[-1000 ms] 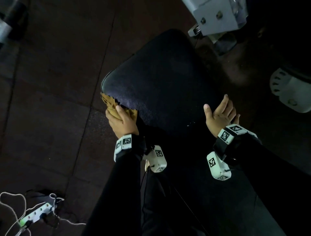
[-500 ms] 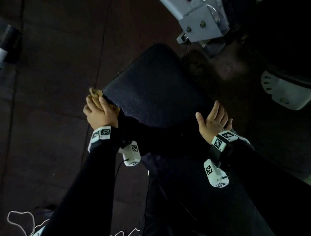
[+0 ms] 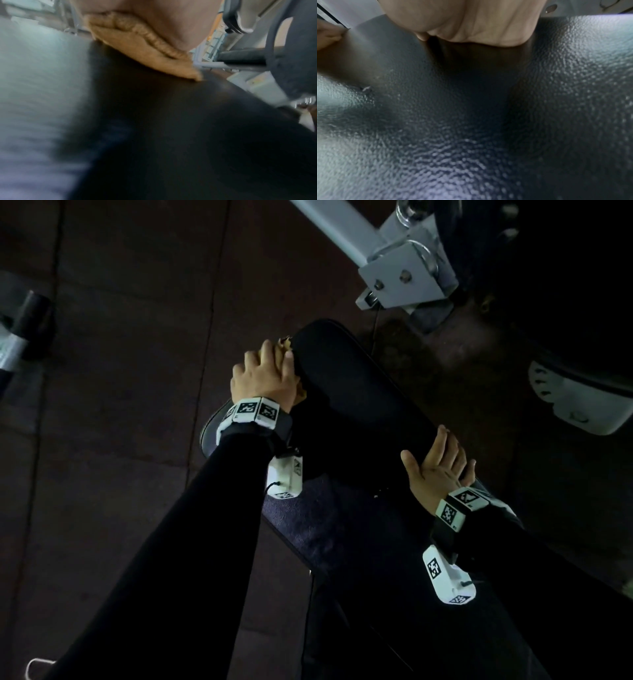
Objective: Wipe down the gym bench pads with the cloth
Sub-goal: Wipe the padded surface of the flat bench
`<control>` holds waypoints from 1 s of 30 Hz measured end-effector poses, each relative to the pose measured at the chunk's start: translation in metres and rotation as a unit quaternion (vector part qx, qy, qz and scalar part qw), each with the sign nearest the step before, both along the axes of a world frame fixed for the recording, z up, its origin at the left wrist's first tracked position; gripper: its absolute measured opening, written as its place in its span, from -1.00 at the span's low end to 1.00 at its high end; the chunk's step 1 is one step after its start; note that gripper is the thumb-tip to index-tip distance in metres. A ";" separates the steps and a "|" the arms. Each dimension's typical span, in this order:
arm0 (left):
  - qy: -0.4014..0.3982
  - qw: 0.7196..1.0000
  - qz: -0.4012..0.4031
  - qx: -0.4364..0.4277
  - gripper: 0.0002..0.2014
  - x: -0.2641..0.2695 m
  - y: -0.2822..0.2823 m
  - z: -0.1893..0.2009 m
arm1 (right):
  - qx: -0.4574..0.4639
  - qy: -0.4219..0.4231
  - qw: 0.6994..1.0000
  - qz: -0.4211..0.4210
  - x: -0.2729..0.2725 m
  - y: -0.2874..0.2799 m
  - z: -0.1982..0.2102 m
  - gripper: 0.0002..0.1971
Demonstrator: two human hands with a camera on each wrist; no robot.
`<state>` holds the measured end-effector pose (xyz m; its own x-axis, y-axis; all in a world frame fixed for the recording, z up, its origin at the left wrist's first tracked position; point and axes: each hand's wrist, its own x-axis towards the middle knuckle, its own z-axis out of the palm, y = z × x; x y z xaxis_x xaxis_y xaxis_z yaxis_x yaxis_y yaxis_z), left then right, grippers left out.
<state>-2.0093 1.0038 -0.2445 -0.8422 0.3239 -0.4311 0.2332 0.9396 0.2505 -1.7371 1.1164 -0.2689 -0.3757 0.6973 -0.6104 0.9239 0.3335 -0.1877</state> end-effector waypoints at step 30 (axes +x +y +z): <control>0.093 0.885 -0.455 -0.049 -0.56 0.035 0.105 -0.001 | -0.026 -0.018 0.999 0.002 -0.005 0.002 0.011 -0.17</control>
<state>-1.9742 1.1084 -0.2457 -0.3122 0.8728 -0.3752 0.9322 0.3576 0.0564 -1.7421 1.1185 -0.2583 -0.3550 0.6626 -0.6595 0.9293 0.3272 -0.1715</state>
